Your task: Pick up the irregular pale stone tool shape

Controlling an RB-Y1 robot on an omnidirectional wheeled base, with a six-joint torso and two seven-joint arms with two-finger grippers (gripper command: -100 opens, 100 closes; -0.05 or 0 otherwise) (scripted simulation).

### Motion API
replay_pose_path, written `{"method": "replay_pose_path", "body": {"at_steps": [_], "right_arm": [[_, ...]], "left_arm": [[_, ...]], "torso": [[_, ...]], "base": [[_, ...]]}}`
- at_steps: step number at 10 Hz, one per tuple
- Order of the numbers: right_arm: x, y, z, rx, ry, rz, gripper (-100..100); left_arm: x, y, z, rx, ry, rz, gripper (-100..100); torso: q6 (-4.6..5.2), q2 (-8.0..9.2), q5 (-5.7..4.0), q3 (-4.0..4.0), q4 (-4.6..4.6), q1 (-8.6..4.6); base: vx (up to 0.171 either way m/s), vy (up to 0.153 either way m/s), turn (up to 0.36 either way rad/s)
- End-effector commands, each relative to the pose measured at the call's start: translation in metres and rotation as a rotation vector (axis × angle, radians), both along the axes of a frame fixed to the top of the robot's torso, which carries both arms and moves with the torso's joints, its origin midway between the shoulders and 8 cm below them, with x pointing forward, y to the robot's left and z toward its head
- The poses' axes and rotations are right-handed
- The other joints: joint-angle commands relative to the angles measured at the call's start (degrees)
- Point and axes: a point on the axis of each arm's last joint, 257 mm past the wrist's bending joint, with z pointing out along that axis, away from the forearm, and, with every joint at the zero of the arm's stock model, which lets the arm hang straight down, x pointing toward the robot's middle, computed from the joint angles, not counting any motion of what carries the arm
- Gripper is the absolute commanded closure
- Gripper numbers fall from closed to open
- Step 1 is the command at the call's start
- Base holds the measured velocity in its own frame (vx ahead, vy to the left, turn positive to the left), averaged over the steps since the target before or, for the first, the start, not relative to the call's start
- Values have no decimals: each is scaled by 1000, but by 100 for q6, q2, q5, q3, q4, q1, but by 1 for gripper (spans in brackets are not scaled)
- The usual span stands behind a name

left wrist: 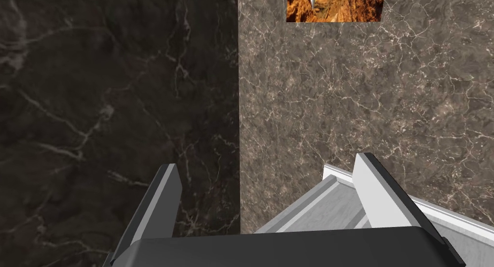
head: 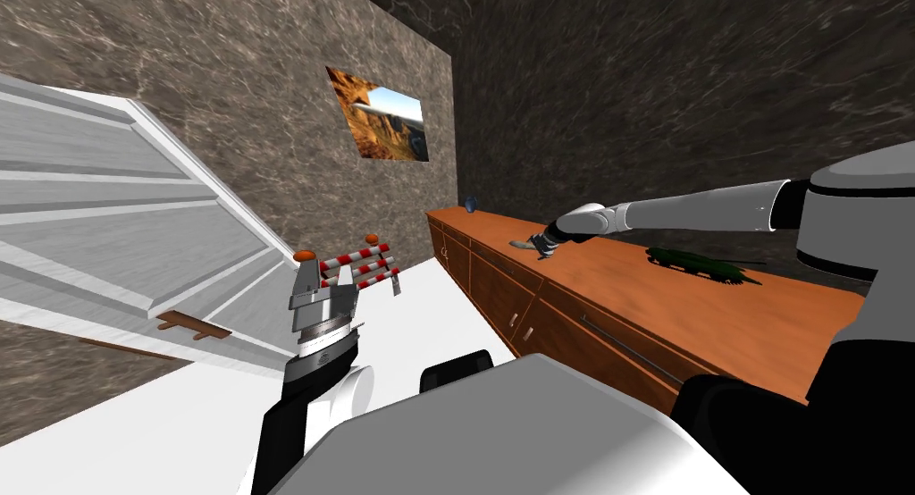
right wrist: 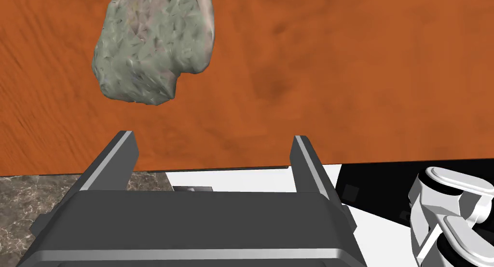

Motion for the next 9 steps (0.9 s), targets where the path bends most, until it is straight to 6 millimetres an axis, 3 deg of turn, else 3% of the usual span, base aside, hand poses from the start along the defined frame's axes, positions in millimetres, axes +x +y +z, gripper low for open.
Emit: {"method": "replay_pose_path", "body": {"at_steps": [1, 5, 6, 9], "right_arm": [[2, -19, 6, -16, -35, -13, -100], [-1, -62, 14, -49, -103, -57, -100], [-1, -62, 14, -49, -103, -57, -100], [-9, -93, 17, -64, -152, -100, -100]], "left_arm": [[0, 0, 0, 0, 0, 0, 0], [0, 0, 0, 0, 0, 0, 0], [0, 0, 0, 0, 0, 0, 0], [0, 0, 0, 0, 0, 0, 0]], "torso": [[0, 0, 0, 0, 0, 0], [2, -9, -2, -4, -1, -9], [2, -6, -3, -3, -1, -16], [5, 3, -10, 2, 2, -42]], "base": [[66, 187, 102], [75, 178, 65], [42, 94, 18], [60, 100, 48]]}}
